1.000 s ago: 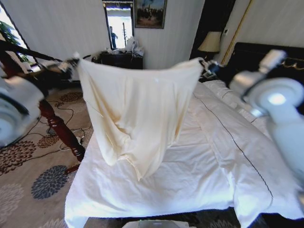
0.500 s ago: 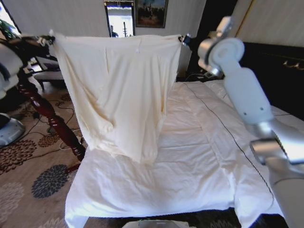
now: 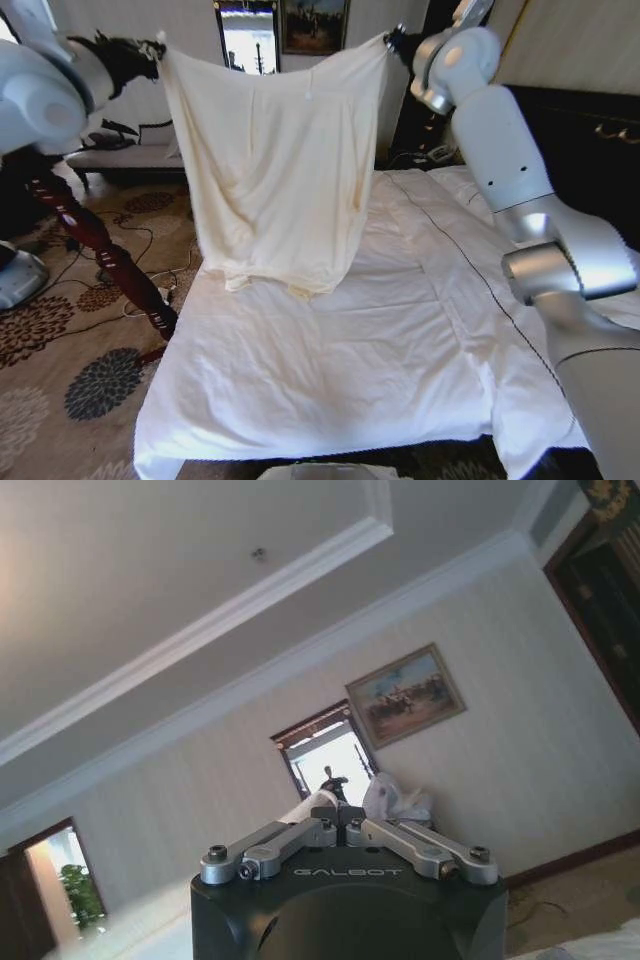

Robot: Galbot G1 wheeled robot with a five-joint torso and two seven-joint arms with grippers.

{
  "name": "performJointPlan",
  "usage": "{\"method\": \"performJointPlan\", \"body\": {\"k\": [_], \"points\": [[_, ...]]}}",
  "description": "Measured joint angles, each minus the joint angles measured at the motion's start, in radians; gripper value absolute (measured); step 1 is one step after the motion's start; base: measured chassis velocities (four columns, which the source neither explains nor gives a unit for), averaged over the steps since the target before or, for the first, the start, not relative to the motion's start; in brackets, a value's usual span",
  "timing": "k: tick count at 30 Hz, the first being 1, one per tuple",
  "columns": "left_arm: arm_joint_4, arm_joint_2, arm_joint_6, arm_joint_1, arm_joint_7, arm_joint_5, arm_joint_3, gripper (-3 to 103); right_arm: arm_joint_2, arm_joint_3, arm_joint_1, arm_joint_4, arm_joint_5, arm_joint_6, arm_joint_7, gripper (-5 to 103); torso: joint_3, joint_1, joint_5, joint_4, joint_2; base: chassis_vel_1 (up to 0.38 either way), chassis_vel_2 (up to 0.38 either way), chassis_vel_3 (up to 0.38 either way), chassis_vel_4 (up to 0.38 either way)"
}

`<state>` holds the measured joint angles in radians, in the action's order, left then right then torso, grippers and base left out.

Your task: Pick up the clothes from the bed and hang them on the clothes hanger.

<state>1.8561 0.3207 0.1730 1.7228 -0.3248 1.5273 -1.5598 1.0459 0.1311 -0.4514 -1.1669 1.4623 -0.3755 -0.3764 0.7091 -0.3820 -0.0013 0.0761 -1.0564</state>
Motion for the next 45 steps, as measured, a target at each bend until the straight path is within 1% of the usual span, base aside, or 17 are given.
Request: {"method": "performJointPlan", "body": {"k": [2, 3, 4, 6, 10, 13, 21, 26, 29, 31, 32, 35, 37, 38, 40, 42, 45], "points": [[0.135, -0.106, 0.02, -0.055, -0.019, 0.0, 0.031, 0, -0.105, -0.048, 0.085, -0.193, 0.077, -0.026, -0.045, 0, -0.001, 0.001, 0.001, 0.0005, 0.0, 0.0, 0.0, 0.0, 0.0], [0.135, -0.106, 0.02, -0.055, -0.019, 0.0, 0.031, 0, -0.105, -0.048, 0.085, -0.193, 0.077, -0.026, -0.045, 0, -0.001, 0.001, 0.001, 0.0005, 0.0, 0.0, 0.0, 0.0, 0.0], [0.187, -0.149, 0.028, -0.089, -0.029, 0.005, 0.052, 0, -0.15, -0.077, 0.126, -0.273, 0.115, -0.038, -0.066, 0, -0.001, 0.001, 0.0015, 0.002, -0.001, 0.0, 0.0, 0.0, 0.0], [0.294, -0.224, 0.051, -0.146, -0.055, 0.029, 0.079, 0, -0.255, -0.152, 0.215, -0.447, 0.193, -0.06, -0.106, 0, 0.0, 0.001, 0.0021, 0.0021, 0.0, 0.0, 0.0, 0.0, 0.0], [0.392, -0.266, 0.068, -0.196, -0.07, 0.061, 0.085, 0, -0.397, -0.239, 0.285, -0.601, 0.295, -0.077, -0.152, 0, 0.0, 0.0, 0.0021, 0.0018, 0.0, 0.0, 0.0, 0.0, 0.0], [0.457, -0.305, 0.101, -0.247, -0.073, 0.113, 0.057, 0, -0.605, -0.321, 0.307, -0.732, 0.431, -0.088, -0.215, 0, -0.001, 0.001, 0.0022, 0.0029, -0.001, 0.0, 0.0, 0.0, 0.0], [0.48, -0.362, 0.205, -0.243, -0.112, 0.279, -0.135, 0, -0.693, -0.351, 0.19, -0.792, 0.594, -0.105, -0.293, 0, 0.0, 0.0, 0.0004, 0.0006, -0.001, 0.0, 0.0, 0.0, 0.0], [0.514, -0.391, 0.231, -0.196, -0.13, 0.211, -0.08, 0, -0.678, -0.373, 0.283, -0.858, 0.583, -0.122, -0.332, 0, 0.0, 0.0, 0.0019, 0.0026, 0.0, 0.0, 0.0, 0.0, 0.0], [0.534, -0.421, 0.233, -0.16, -0.136, 0.163, -0.038, 0, -0.654, -0.383, 0.361, -0.879, 0.548, -0.125, -0.347, 0, 0.0, 0.0, 0.0018, 0.0022, 0.0, 0.0, 0.0, 0.0, 0.0], [0.562, -0.484, 0.233, -0.124, -0.142, 0.071, 0.086, 0, -0.587, -0.364, 0.501, -0.902, 0.448, -0.128, -0.354, 0, 0.0, 0.0, 0.0007, 0.0012, 0.0, 0.0, 0.0, 0.0, 0.0], [0.562, -0.484, 0.233, -0.124, -0.142, 0.071, 0.086, 0, -0.587, -0.364, 0.501, -0.902, 0.448, -0.128, -0.354, 0, 0.0, 0.0, 0.0007, 0.0012, 0.0, 0.0, 0.0, 0.0, 0.0], [0.57, -0.544, 0.228, -0.121, -0.146, -0.041, 0.229, 0, -0.479, -0.297, 0.589, -0.884, 0.336, -0.13, -0.333, 0, 0.0, 0.0, 0.0009, 0.0017, 0.0, 0.0, 0.0, 0.0, 0.0], [0.568, -0.602, 0.226, -0.126, -0.159, -0.123, 0.351, 0, -0.324, -0.203, 0.61, -0.79, 0.215, -0.13, -0.302, 0, 0.0, 0.0, 0.0016, 0.0017, 0.0, 0.0, 0.0, 0.0, 0.0], [0.568, -0.602, 0.226, -0.126, -0.159, -0.123, 0.351, 0, -0.324, -0.203, 0.61, -0.79, 0.215, -0.13, -0.302, 0, 0.0, 0.0, 0.0016, 0.0017, 0.0, 0.0, 0.0, 0.0, 0.0], [0.559, -0.645, 0.226, -0.137, -0.17, -0.18, 0.445, 0, -0.23, -0.138, 0.612, -0.713, 0.118, -0.129, -0.272, 0, 0.0, 0.0, 0.0016, 0.0009, 0.0, 0.0, 0.0, 0.0, 0.0], [0.531, -0.731, 0.223, -0.156, -0.179, -0.289, 0.604, 0, -0.115, -0.047, 0.614, -0.576, -0.016, -0.118, -0.214, 0, 0.0, -0.001, -0.0002, 0.0008, 0.0, 0.0, 0.0, 0.0, 0.0], [0.5, -0.782, 0.211, -0.169, -0.176, -0.364, 0.682, 0, -0.061, -0.003, 0.614, -0.489, -0.082, -0.106, -0.179, 0, 0.0, 0.0, 0.0004, 0.0009, 0.0, 0.0, 0.0, 0.0, 0.0]]}}
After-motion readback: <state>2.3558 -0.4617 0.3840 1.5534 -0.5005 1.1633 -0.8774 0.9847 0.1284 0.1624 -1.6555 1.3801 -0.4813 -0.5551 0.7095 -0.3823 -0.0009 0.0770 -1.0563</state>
